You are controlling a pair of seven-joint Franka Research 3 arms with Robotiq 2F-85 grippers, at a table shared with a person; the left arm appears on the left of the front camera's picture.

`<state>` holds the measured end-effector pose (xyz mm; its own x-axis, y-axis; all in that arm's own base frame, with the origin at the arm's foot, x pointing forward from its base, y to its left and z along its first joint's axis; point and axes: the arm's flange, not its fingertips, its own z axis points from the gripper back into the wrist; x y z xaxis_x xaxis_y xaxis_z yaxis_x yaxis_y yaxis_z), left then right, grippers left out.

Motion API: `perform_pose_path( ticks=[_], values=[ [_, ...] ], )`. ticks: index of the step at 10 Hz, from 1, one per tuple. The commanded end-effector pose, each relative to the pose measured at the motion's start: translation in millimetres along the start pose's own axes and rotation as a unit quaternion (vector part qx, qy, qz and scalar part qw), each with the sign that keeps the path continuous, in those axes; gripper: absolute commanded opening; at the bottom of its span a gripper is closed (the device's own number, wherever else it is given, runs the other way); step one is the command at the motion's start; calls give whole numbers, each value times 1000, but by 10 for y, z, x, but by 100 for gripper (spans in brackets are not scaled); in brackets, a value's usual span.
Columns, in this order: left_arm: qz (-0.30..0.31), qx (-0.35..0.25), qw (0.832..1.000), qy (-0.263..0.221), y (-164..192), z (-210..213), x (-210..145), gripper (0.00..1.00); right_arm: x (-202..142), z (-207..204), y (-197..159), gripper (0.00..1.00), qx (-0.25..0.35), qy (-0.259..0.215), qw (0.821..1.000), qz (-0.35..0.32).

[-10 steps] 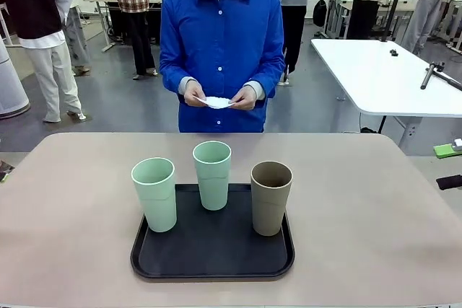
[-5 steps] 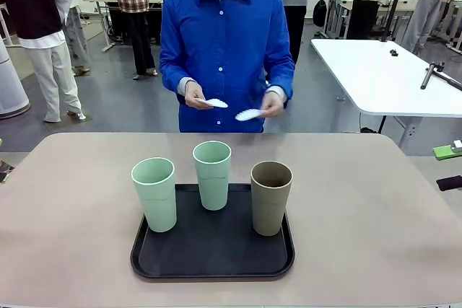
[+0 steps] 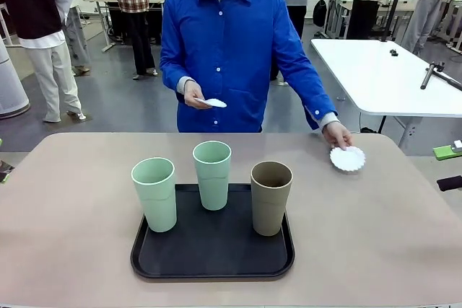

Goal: Place coasters on the table and set cups on them.
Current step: Pick up one Reusable plastic cup and place it on a coaster set by the human.

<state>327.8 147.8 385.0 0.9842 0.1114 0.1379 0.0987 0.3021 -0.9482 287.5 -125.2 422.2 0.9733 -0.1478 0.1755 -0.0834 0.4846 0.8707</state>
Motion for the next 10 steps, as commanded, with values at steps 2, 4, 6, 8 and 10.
perform_pose_path(
  ticks=[2,4,6,8,10],
  values=[
    [0,-5,1000,-3,6,10,-8,100,17,-6,-13,100,10,-3,1000,-2],
    [0,-5,1000,-3,6,10,-8,100,17,-6,-13,100,10,-3,1000,-2],
    [0,-5,1000,-3,6,10,-8,100,17,-6,-13,100,10,-3,1000,-2],
    [0,-5,1000,-3,6,10,-8,100,17,-6,-13,100,10,-3,1000,-2],
    [0,-5,1000,-3,6,10,-8,100,17,-6,-13,100,10,-3,1000,-2]
  ],
)
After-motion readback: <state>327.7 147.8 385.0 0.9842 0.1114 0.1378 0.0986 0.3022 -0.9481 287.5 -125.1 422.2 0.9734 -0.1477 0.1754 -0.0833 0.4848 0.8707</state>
